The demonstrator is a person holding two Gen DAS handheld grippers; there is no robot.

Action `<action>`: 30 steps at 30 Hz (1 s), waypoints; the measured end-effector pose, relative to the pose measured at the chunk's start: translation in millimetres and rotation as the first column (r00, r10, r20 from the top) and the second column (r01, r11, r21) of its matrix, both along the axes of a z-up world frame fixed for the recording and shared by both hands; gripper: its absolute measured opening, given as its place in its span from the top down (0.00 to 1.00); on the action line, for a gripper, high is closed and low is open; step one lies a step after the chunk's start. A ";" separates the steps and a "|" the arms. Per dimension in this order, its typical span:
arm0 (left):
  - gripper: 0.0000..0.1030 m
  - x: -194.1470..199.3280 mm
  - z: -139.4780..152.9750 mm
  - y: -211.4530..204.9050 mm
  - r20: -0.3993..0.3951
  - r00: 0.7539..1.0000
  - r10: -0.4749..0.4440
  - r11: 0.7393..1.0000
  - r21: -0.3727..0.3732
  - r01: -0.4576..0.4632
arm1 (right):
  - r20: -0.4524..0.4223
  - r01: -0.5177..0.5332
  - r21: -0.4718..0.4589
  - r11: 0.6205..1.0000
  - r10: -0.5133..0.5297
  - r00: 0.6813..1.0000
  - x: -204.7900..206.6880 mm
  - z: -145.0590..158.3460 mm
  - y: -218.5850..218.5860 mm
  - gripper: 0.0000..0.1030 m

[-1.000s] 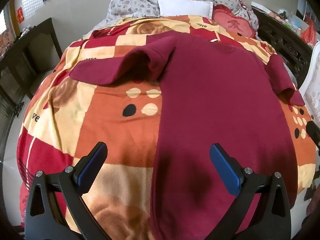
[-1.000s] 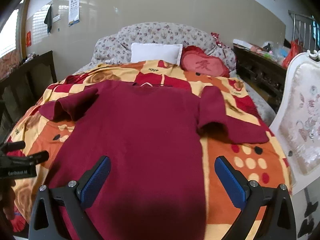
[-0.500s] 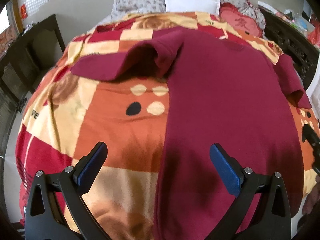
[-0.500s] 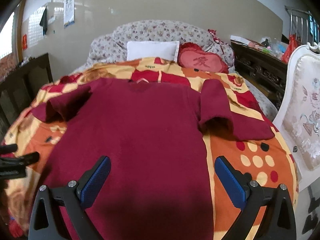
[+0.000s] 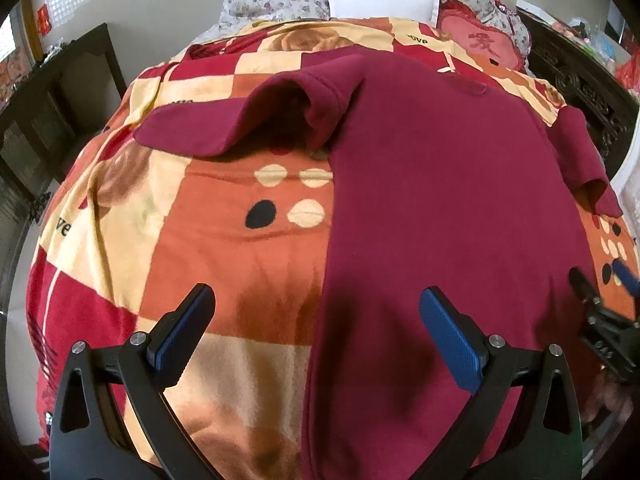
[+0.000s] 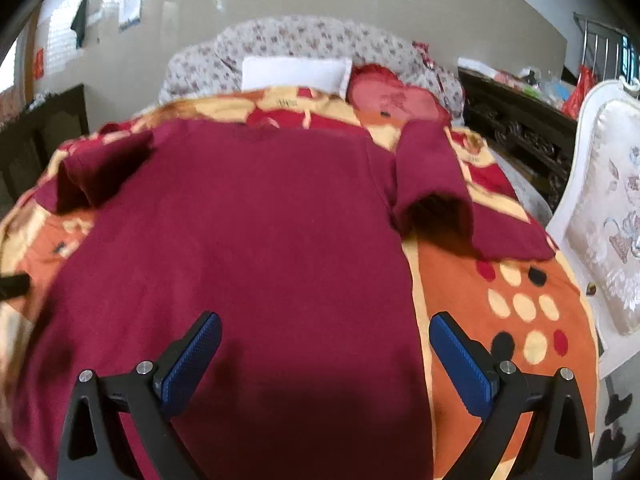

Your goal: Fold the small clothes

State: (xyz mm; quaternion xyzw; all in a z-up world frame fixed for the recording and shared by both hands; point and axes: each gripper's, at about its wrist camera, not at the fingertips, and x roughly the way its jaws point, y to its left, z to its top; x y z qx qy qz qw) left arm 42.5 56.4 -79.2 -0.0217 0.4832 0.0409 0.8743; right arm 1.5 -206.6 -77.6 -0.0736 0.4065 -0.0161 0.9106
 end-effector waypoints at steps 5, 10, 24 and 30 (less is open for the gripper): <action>0.00 1.4 1.6 -0.2 0.007 1.000 -0.002 1.000 0.027 0.002 | -0.055 0.042 0.054 0.998 -0.039 0.998 2.5 -18.7 -15.6 0.00; 0.00 2.7 1.0 0.1 0.002 1.000 0.004 1.000 0.014 -0.004 | -0.042 0.089 0.056 0.994 -0.087 0.995 -1.6 -20.6 -21.3 0.00; 0.00 0.3 8.9 -1.8 0.023 1.000 0.009 1.000 0.007 -0.009 | 0.027 0.084 -0.067 0.994 -0.083 0.996 -9.7 -16.6 -3.9 0.00; 0.00 -1.5 13.3 -4.9 0.036 0.999 0.001 1.000 0.018 -0.002 | 0.050 0.088 -0.066 0.994 -0.085 0.995 -14.3 -14.5 -3.8 0.00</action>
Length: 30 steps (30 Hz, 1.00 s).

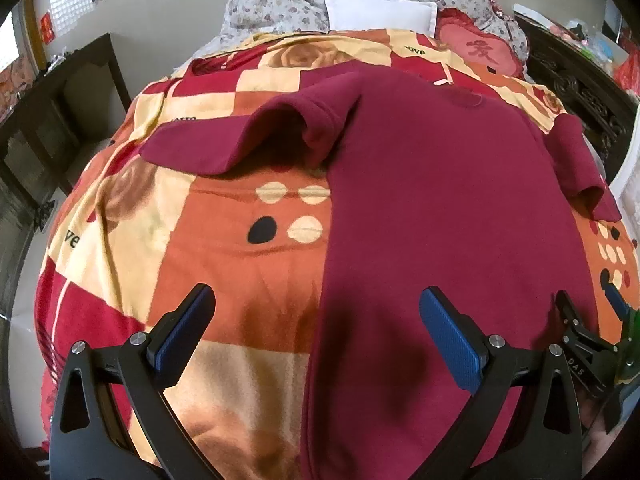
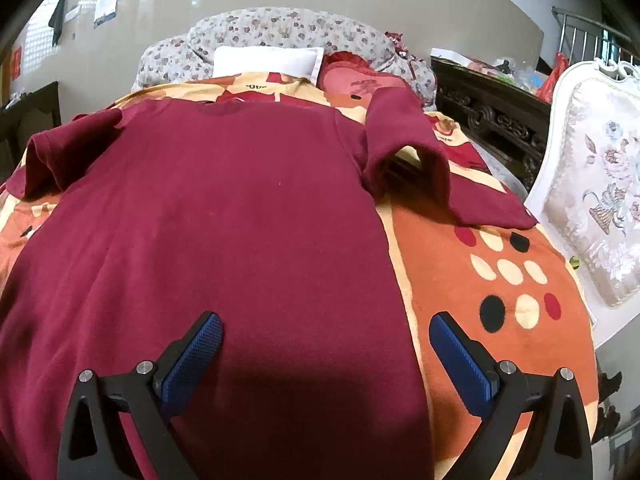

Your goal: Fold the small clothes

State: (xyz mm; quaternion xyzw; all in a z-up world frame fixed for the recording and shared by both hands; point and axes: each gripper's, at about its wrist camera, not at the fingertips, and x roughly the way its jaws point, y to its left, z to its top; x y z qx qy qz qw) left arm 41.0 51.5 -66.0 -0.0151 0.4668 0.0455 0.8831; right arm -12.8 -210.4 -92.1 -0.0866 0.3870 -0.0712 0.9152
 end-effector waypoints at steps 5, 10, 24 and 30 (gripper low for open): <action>0.00 -2.9 3.8 -2.2 0.014 1.000 -0.003 1.000 0.029 0.003 | 0.009 0.005 0.004 1.000 -0.005 1.000 -1.1 0.3 -1.3 0.00; 0.00 -4.4 4.3 -2.6 0.016 1.000 -0.004 0.999 0.032 0.003 | 0.004 0.004 -0.006 1.000 -0.004 1.000 -0.7 -0.7 -0.2 0.00; 0.00 -6.1 6.9 0.1 0.028 1.000 0.001 0.999 0.041 -0.003 | -0.010 0.001 -0.020 1.000 -0.001 1.000 0.6 -3.1 1.4 0.00; 0.00 -4.6 5.9 4.0 0.025 1.000 0.014 0.999 0.038 -0.015 | -0.014 0.000 -0.023 1.000 -0.001 1.000 0.8 -3.8 1.6 0.00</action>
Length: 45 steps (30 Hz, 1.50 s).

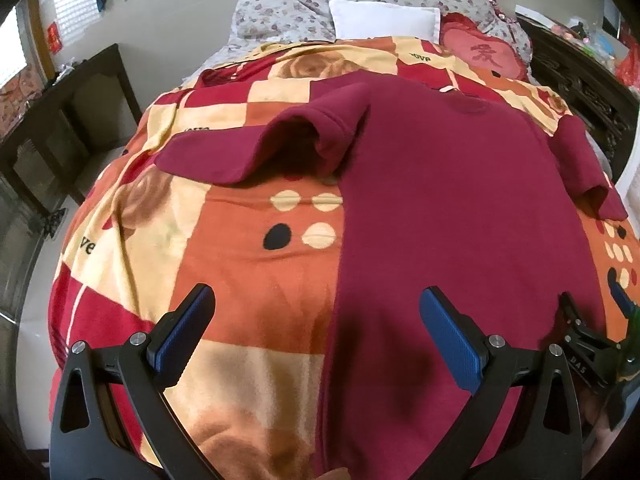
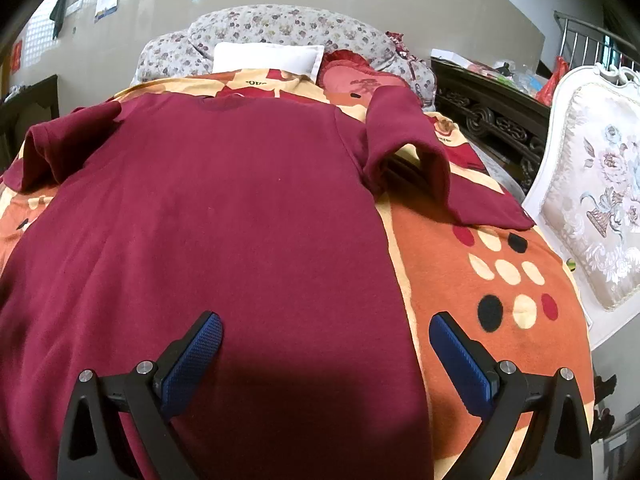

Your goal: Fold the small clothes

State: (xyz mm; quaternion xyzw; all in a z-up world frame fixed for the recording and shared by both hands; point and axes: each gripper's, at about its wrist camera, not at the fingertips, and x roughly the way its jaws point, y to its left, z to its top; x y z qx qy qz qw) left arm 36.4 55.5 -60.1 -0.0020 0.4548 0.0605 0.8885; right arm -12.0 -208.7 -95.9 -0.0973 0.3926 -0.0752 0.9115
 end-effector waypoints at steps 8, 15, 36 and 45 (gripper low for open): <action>0.00 -1.6 2.9 -1.2 0.018 1.000 -0.007 1.000 0.020 0.007 | -0.001 0.000 0.000 1.000 0.000 1.000 0.1 -0.2 0.3 0.00; 0.00 0.1 3.0 0.6 0.020 1.000 0.018 1.000 0.009 -0.018 | -0.001 -0.001 0.000 1.000 0.001 1.000 0.2 -0.6 0.2 0.00; 0.00 3.2 -3.5 8.8 -0.018 0.999 0.028 0.998 -0.049 -0.028 | -0.002 -0.001 -0.004 1.000 0.001 1.000 0.5 -1.0 0.5 0.00; 0.00 4.8 -8.0 5.7 -0.029 0.999 0.017 1.000 -0.017 -0.017 | -0.004 -0.002 -0.005 1.000 0.002 1.000 0.5 -1.5 0.1 0.00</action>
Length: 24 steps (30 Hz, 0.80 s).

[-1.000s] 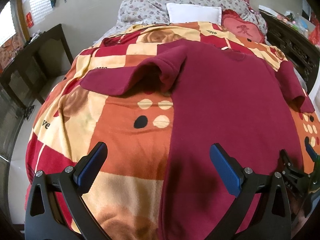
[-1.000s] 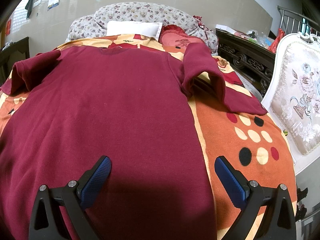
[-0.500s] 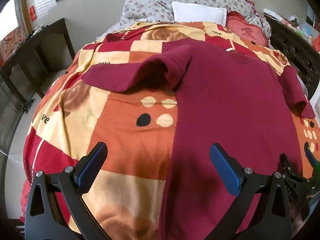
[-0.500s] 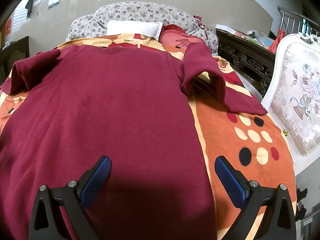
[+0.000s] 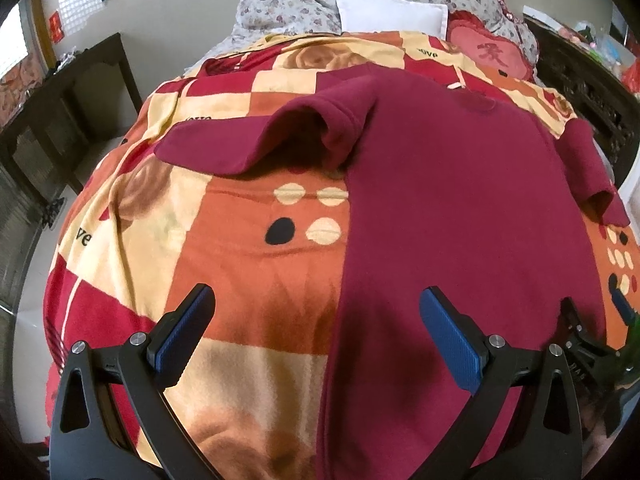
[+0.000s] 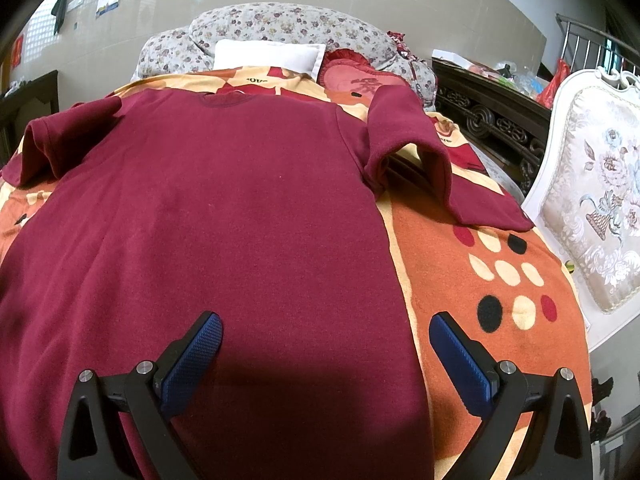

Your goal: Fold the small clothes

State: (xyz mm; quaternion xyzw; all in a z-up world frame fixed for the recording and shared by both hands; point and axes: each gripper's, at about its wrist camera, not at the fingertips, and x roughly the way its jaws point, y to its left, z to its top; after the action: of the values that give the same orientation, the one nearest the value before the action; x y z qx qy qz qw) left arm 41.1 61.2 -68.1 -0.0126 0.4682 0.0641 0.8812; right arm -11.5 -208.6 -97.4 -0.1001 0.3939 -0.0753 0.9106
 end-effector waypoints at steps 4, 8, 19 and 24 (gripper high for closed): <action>0.00 0.9 -3.1 2.3 -0.007 1.000 -0.001 1.000 -0.004 0.001 | -0.002 0.000 -0.003 1.000 0.000 1.000 -0.1 -0.5 -0.7 0.00; 0.00 2.6 -4.6 4.5 -0.013 1.000 0.001 1.000 -0.010 -0.001 | -0.005 -0.001 -0.010 1.000 0.001 1.000 -0.8 -1.0 -0.8 0.00; 0.00 4.7 -6.2 8.1 -0.018 1.000 0.003 1.000 -0.004 -0.003 | -0.010 -0.003 -0.026 1.000 0.003 1.000 0.0 -1.5 1.1 0.00; 0.00 6.1 -8.4 8.6 -0.024 1.000 -0.004 1.000 0.002 0.004 | -0.009 -0.004 -0.030 1.000 0.004 1.000 0.0 -1.4 1.8 0.00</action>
State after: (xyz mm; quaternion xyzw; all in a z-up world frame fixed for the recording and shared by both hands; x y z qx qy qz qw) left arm 47.2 69.8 -76.5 -0.0100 0.4787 0.0632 0.8757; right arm -11.6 -206.8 -98.7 -0.1150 0.3967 -0.0790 0.9073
